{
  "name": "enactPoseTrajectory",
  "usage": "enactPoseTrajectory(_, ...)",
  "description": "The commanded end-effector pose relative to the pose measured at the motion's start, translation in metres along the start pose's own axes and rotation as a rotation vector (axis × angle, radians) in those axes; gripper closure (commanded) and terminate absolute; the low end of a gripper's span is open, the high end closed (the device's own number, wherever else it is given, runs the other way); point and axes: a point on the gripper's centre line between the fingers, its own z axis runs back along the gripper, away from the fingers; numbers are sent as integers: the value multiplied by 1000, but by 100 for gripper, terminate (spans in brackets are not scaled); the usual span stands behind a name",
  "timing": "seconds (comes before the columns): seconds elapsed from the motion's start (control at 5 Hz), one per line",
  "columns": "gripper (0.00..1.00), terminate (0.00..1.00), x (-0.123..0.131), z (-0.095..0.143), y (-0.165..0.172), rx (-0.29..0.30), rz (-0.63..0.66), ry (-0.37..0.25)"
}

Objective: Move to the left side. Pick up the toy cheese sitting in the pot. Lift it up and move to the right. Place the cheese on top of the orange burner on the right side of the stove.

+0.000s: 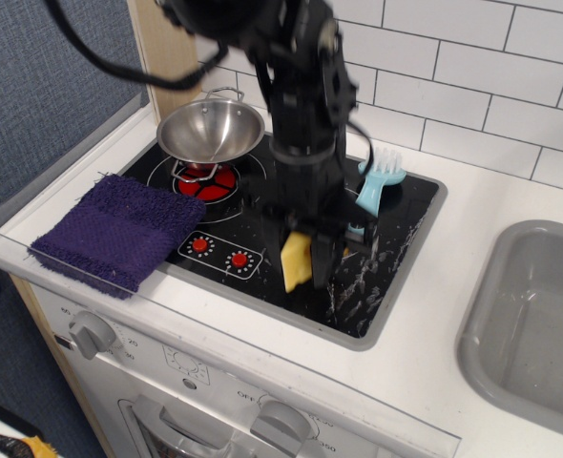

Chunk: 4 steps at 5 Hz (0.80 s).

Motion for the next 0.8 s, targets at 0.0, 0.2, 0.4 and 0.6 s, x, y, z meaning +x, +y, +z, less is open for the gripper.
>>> enactPoseTrajectory(0.0,100,0,5,-21,-37,-34,-166,-23)
enactPoseTrajectory(0.2,100,0,5,-22,-42,-28,-173,-13)
enactPoseTrajectory(0.4,0,0,4,-13,-42,-22,-144,-20)
enactPoseTrajectory(0.6,0,0,2,8,-45,0,-136,-50)
